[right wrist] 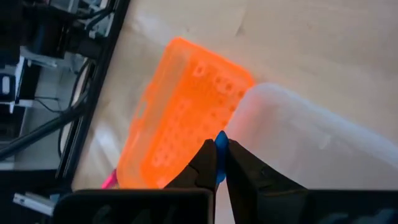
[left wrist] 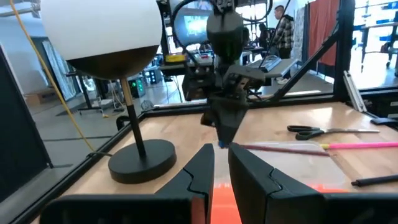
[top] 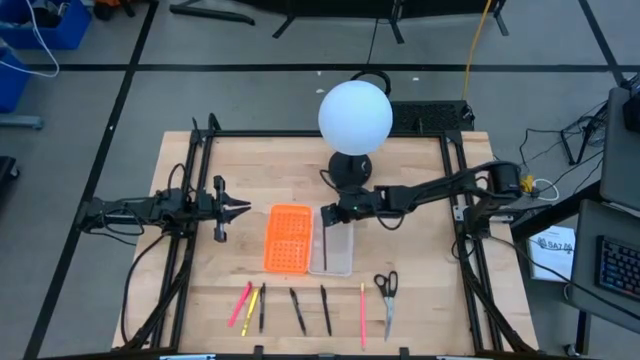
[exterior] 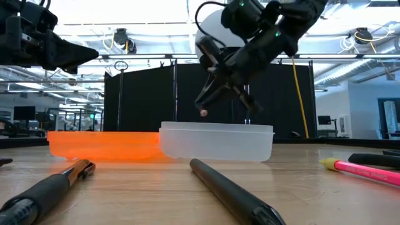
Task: Pick & place school supplies into a supply box
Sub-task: Put the brown pencil into the supply box
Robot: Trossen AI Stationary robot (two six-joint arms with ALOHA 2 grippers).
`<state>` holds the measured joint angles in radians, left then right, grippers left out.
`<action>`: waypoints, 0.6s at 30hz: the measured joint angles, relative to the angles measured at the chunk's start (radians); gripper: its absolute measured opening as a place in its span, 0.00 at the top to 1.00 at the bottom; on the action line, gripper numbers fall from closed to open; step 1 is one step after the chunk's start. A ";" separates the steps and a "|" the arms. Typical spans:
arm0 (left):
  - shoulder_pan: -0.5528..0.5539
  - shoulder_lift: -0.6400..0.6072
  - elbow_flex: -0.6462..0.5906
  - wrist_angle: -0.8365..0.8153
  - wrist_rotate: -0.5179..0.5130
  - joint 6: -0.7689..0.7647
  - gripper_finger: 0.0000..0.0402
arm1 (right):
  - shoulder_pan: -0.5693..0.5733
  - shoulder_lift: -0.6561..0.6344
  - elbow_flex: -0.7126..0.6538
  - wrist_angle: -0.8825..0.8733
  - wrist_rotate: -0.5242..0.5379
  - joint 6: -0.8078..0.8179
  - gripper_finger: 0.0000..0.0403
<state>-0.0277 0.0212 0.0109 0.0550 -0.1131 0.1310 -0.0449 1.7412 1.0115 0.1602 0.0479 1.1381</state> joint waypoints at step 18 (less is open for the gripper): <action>0.000 0.000 0.000 0.001 0.005 -0.004 0.86 | -0.019 0.021 0.000 -0.067 0.061 -0.019 0.98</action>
<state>-0.0277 0.0214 0.0109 0.0557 -0.1083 0.1267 -0.0643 1.7626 1.0115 0.0930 0.1090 1.1188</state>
